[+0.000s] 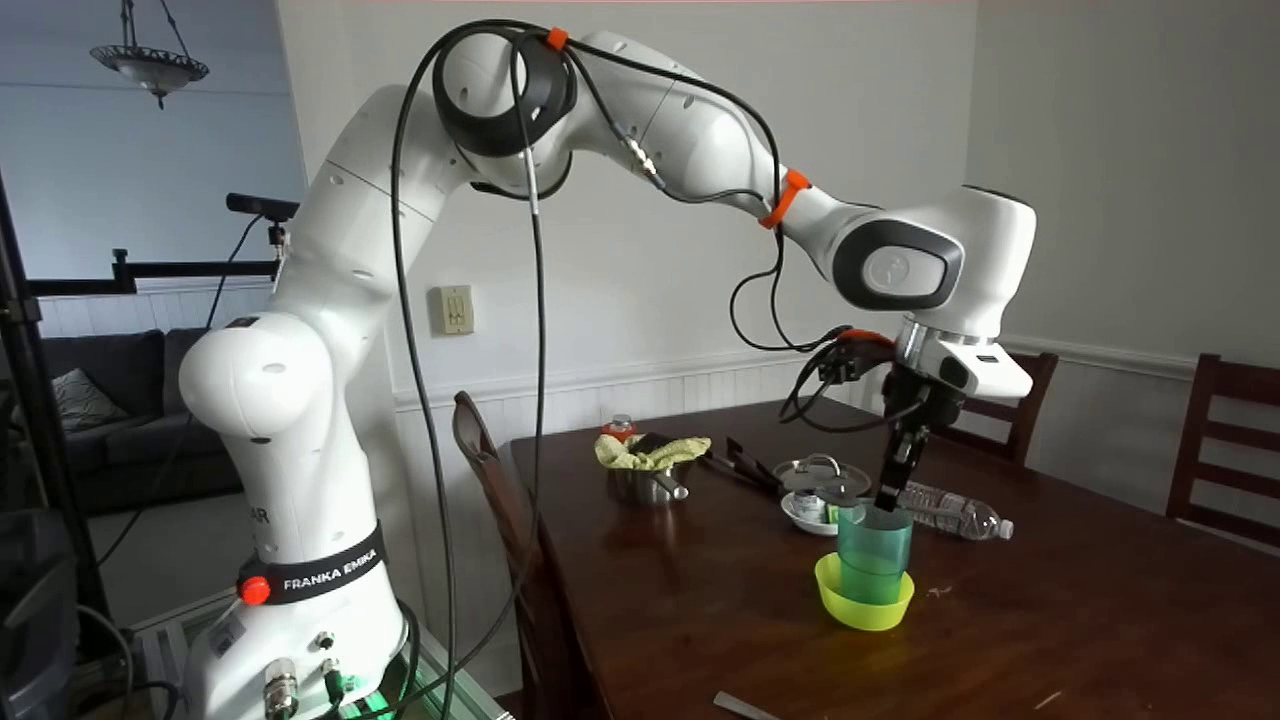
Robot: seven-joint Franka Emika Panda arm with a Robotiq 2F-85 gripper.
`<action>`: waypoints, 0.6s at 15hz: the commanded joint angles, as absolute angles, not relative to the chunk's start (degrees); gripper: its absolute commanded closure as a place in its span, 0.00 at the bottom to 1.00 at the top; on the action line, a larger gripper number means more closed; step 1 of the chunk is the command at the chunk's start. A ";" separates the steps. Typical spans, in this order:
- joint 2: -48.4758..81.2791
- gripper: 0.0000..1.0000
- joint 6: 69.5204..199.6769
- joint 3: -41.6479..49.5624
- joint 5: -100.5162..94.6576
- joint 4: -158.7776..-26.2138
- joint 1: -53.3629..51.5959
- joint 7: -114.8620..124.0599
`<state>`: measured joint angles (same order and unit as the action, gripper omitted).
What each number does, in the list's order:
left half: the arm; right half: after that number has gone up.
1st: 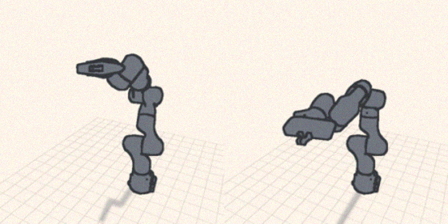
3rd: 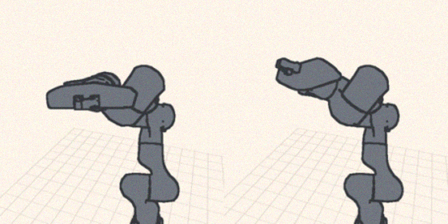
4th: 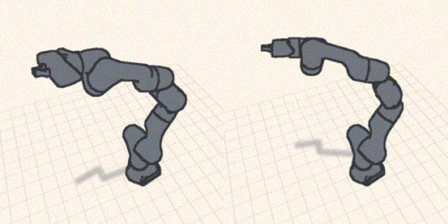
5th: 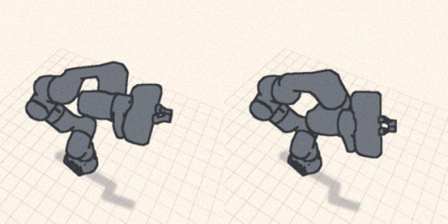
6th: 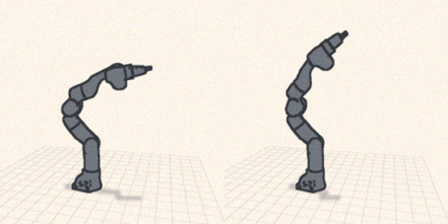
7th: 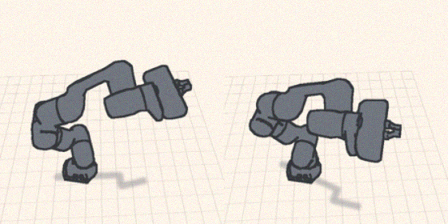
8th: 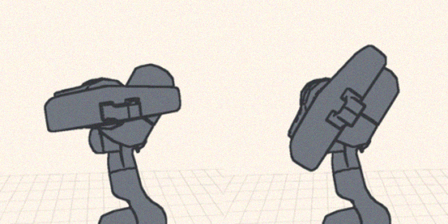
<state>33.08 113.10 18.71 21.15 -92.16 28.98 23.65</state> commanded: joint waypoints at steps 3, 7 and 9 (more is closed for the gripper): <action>35.60 0.98 112.26 17.36 25.69 -88.81 29.93 24.39; 37.32 0.98 112.00 16.89 27.46 -87.12 30.20 24.32; 38.08 0.98 111.36 16.67 28.04 -86.36 30.41 24.18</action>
<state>36.35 113.10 17.60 26.40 -89.24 29.12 23.70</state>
